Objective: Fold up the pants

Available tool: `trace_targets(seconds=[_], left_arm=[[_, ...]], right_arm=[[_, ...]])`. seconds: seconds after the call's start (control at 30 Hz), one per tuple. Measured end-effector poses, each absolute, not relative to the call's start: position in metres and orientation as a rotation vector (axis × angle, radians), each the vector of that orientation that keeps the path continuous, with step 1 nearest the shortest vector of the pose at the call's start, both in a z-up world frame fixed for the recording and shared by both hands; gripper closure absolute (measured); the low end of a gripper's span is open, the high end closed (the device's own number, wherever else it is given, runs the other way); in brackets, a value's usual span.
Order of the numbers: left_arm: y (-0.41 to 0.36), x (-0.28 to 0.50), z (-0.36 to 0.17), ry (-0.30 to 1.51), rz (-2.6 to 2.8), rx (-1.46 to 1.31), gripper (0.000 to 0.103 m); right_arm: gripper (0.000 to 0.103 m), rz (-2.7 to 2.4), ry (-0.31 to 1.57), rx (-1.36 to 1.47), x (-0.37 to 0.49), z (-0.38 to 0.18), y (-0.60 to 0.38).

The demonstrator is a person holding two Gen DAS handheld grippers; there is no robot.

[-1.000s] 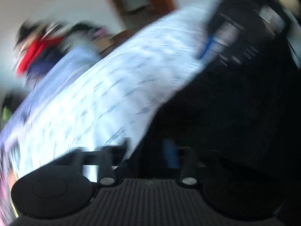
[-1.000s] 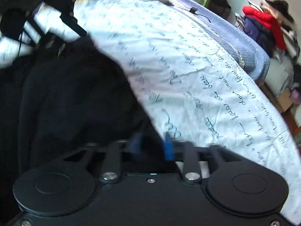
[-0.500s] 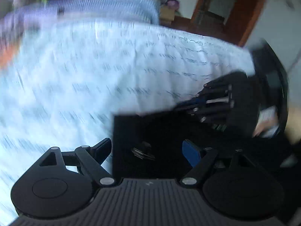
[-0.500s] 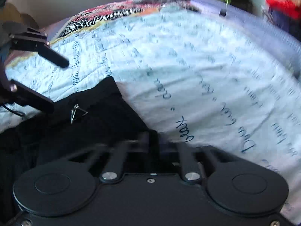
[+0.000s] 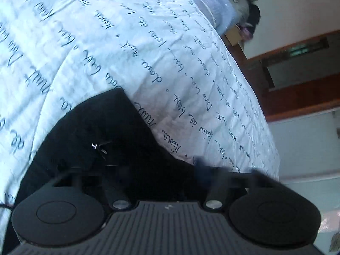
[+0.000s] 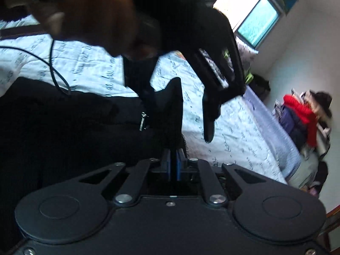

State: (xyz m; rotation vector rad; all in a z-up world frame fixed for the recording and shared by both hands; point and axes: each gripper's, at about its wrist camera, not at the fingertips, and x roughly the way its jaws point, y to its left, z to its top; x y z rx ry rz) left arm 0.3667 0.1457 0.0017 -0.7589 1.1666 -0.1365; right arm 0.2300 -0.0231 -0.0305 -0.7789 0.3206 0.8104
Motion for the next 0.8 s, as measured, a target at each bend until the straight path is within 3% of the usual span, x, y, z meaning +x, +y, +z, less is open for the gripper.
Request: trace_targets(seconds=[0.03,0.1,0.2,0.27,0.3,0.33,0.4,0.47,0.53,0.6,0.67,0.73,0.8], left_arm=[[0.145,0.364,0.000,1.173,-0.134,-0.765,0.103],[0.147,0.353,0.000,1.157,-0.099,-0.788,0.103],[0.149,0.341,0.008,1.097,-0.065,-0.735,0.103],[0.152,0.345,0.010,1.076,-0.075,-0.739,0.102],[0.152,0.349,0.009,1.075,-0.084,-0.741,0.096],[0.153,0.351,0.009,1.076,-0.075,-0.747,0.092],[0.153,0.356,0.009,1.081,-0.066,-0.755,0.076],[0.150,0.359,0.009,1.086,-0.071,-0.767,0.041],[0.145,0.361,0.011,1.076,-0.072,-0.746,0.029],[0.140,0.365,0.012,1.089,-0.072,-0.713,0.028],[0.140,0.371,0.010,1.117,-0.074,-0.734,0.028],[0.141,0.379,0.007,1.141,-0.081,-0.752,0.027],[0.143,0.386,0.005,1.143,-0.073,-0.749,0.027]], right_arm=[[0.098,0.811,0.311,-0.775,0.226,-0.029,-0.023],[0.098,0.802,0.314,-0.765,0.223,-0.028,-0.024],[0.086,0.760,0.293,-0.789,0.216,-0.030,-0.036],[0.086,0.727,0.325,-0.802,0.223,-0.032,-0.055],[0.082,0.703,0.361,-0.789,0.232,-0.031,-0.067],[0.067,0.681,0.388,-0.761,0.244,-0.029,-0.078],[0.050,0.684,0.456,-0.626,0.276,-0.023,-0.095],[0.050,0.752,0.540,-0.445,0.313,-0.018,-0.103],[0.041,0.794,0.581,-0.330,0.348,-0.021,-0.100],[0.040,0.816,0.653,-0.277,0.381,-0.033,-0.087],[0.045,0.838,0.802,-0.242,0.411,-0.052,-0.074],[0.071,0.864,0.868,-0.231,0.419,-0.065,-0.066],[0.092,0.902,0.810,-0.266,0.403,-0.061,-0.066]])
